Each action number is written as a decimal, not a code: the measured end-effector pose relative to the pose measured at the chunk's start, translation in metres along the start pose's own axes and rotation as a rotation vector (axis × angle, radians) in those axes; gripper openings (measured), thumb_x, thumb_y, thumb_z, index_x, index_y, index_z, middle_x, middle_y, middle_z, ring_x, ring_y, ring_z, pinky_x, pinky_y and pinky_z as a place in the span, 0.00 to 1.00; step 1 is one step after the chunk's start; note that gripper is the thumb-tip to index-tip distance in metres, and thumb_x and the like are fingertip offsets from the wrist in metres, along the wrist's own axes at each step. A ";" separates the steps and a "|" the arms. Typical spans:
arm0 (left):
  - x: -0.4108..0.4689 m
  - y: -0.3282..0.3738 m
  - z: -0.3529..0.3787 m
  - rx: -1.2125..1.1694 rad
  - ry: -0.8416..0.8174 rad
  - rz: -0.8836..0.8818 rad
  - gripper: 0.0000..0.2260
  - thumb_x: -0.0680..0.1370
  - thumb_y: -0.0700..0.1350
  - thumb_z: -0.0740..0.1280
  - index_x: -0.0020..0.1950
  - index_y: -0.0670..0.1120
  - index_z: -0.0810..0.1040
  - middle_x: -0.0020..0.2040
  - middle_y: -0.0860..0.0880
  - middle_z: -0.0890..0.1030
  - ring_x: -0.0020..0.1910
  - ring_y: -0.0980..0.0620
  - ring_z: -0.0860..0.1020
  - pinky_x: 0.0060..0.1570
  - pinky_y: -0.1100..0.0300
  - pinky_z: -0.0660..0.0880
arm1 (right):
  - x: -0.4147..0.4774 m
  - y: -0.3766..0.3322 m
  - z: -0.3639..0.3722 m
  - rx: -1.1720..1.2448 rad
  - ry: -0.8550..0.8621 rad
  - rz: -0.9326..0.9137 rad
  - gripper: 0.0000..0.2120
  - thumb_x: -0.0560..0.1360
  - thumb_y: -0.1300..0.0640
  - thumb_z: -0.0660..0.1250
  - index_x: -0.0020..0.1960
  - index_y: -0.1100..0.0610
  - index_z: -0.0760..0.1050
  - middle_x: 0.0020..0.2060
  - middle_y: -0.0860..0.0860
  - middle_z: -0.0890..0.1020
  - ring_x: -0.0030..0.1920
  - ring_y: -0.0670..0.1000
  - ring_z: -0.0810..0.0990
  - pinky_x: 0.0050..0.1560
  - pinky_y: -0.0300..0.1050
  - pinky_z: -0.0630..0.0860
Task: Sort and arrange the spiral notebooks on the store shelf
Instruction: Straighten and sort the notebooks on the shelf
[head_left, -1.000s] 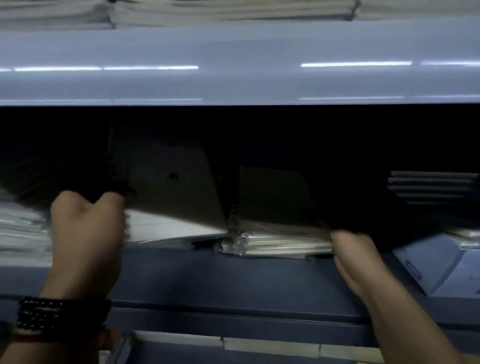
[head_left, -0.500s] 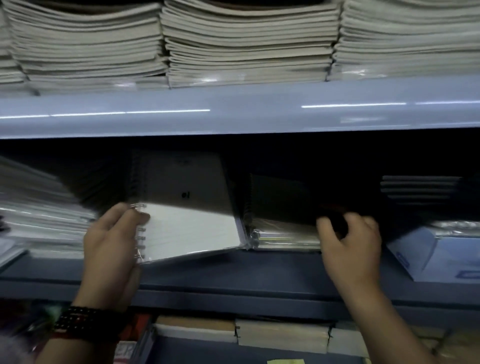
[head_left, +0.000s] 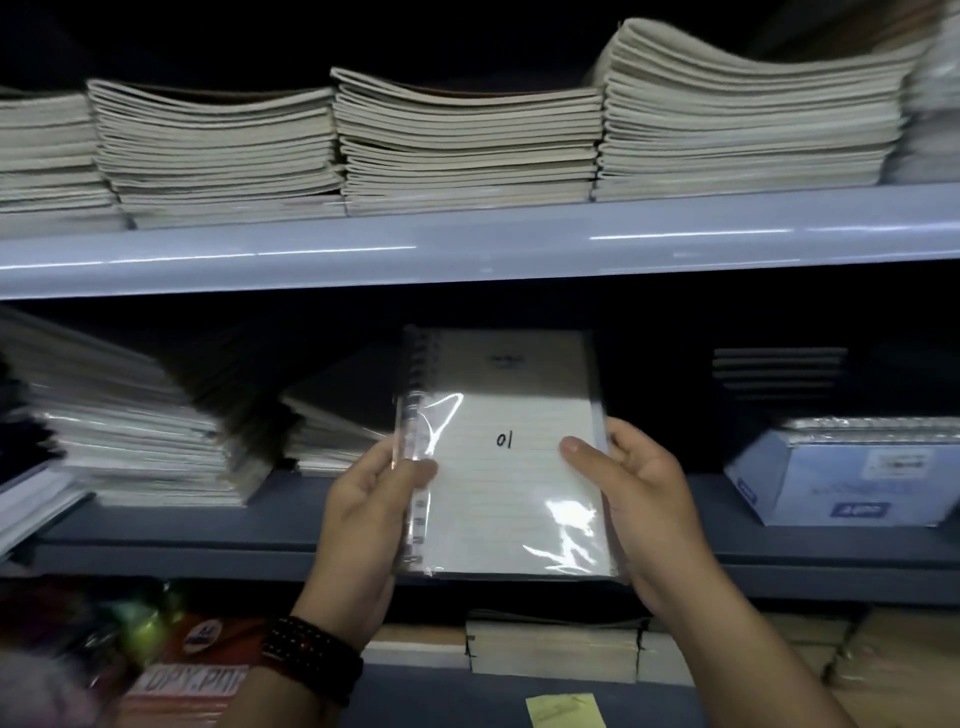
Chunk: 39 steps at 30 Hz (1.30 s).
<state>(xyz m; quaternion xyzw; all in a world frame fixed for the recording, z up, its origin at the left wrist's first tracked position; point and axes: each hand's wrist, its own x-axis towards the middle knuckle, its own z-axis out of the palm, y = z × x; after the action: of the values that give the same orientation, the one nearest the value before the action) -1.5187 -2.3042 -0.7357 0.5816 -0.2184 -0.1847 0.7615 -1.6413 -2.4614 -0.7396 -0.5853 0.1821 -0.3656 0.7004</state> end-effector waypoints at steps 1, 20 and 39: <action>-0.001 0.001 0.001 0.045 -0.013 -0.004 0.09 0.80 0.41 0.68 0.58 0.48 0.84 0.45 0.43 0.86 0.38 0.48 0.81 0.35 0.58 0.77 | -0.001 0.000 -0.004 -0.009 0.004 -0.008 0.09 0.79 0.60 0.68 0.59 0.56 0.79 0.48 0.53 0.87 0.49 0.55 0.87 0.46 0.50 0.81; -0.003 0.005 0.009 -0.203 -0.123 -0.015 0.14 0.83 0.42 0.60 0.62 0.41 0.81 0.59 0.42 0.84 0.60 0.42 0.82 0.57 0.49 0.78 | -0.005 0.003 -0.050 -0.155 0.071 -0.432 0.17 0.67 0.66 0.74 0.44 0.44 0.87 0.56 0.43 0.77 0.52 0.43 0.80 0.51 0.34 0.77; 0.005 -0.013 0.010 -0.186 -0.248 -0.129 0.24 0.72 0.37 0.71 0.68 0.46 0.77 0.60 0.45 0.84 0.52 0.46 0.85 0.44 0.54 0.83 | 0.013 -0.008 -0.045 0.034 0.101 -0.006 0.08 0.78 0.63 0.69 0.56 0.56 0.75 0.42 0.51 0.86 0.34 0.48 0.80 0.21 0.40 0.67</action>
<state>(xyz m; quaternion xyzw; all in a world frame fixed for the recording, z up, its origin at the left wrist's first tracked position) -1.5200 -2.3186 -0.7452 0.4943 -0.2547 -0.3229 0.7658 -1.6660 -2.5020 -0.7407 -0.5546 0.2090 -0.3999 0.6991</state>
